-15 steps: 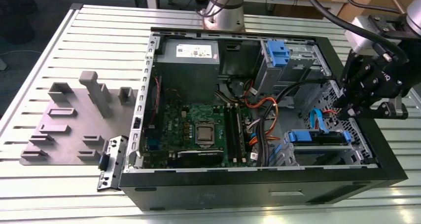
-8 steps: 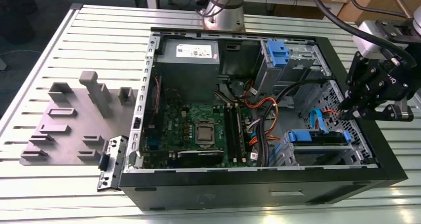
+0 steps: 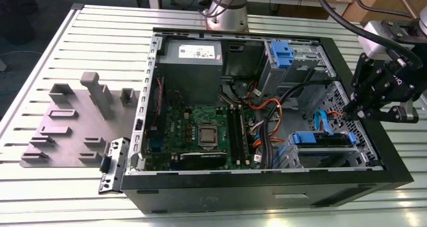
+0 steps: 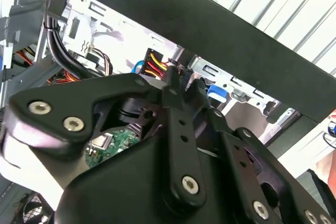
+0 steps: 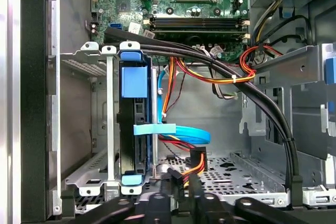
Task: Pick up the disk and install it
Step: 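Insert the second disk wire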
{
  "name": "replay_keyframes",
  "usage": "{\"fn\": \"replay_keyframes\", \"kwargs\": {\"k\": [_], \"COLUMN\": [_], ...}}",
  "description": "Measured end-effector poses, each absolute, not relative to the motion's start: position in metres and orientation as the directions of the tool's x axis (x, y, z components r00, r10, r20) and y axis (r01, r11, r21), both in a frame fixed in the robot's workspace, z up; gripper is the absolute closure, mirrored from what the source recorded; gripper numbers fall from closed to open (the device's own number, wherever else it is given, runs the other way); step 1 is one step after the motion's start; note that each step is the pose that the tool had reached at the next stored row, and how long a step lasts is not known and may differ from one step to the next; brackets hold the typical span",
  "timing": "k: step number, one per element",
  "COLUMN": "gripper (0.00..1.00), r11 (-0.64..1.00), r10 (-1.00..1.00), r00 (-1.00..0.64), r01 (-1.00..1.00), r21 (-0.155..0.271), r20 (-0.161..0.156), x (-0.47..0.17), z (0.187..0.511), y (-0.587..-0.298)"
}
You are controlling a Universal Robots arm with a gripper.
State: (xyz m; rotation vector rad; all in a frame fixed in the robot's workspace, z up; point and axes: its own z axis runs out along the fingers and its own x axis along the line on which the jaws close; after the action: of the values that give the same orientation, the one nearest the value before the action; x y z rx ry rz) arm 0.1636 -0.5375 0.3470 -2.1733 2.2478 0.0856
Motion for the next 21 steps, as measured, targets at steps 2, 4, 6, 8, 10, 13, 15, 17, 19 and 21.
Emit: {"fn": "replay_keyframes", "kwargs": {"k": [2, 4, 6, 8, 10, 13, 15, 17, 19, 21], "gripper": [0.78, 0.84, 0.84, 0.84, 0.84, 0.84, 0.84, 0.84, 0.84, 0.84], "r11": [0.033, 0.032, 0.032, 0.032, 0.032, 0.031, 0.032, 0.031, 0.031, 0.032], "r10": [-0.998, -0.998, -0.998, -0.998, -0.998, -0.998, -0.998, -0.998, -0.998, -0.998], "r00": [-0.034, -0.034, -0.034, -0.033, -0.033, -0.033, -0.033, -0.033, -0.033, -0.033], "r01": [-0.999, -0.999, -0.999, -0.999, -0.999, -0.999, -0.999, -0.999, -0.999, -0.999], "r21": [0.03, 0.03, 0.03, 0.03, 0.03, 0.029, 0.027, 0.026, 0.026, 0.026], "r20": [-0.048, -0.048, -0.048, -0.048, -0.048, -0.048, -0.048, -0.048, -0.048, -0.048], "x": [0.164, 0.164, 0.164, 0.164, 0.164, 0.161, 0.157, 0.153, 0.152, 0.151], "z": [0.347, 0.347, 0.347, 0.347, 0.347, 0.347, 0.347, 0.347, 0.347, 0.347], "y": [-0.537, -0.537, -0.537, -0.537, -0.537, -0.539, -0.54, -0.542, -0.545, -0.549]}}
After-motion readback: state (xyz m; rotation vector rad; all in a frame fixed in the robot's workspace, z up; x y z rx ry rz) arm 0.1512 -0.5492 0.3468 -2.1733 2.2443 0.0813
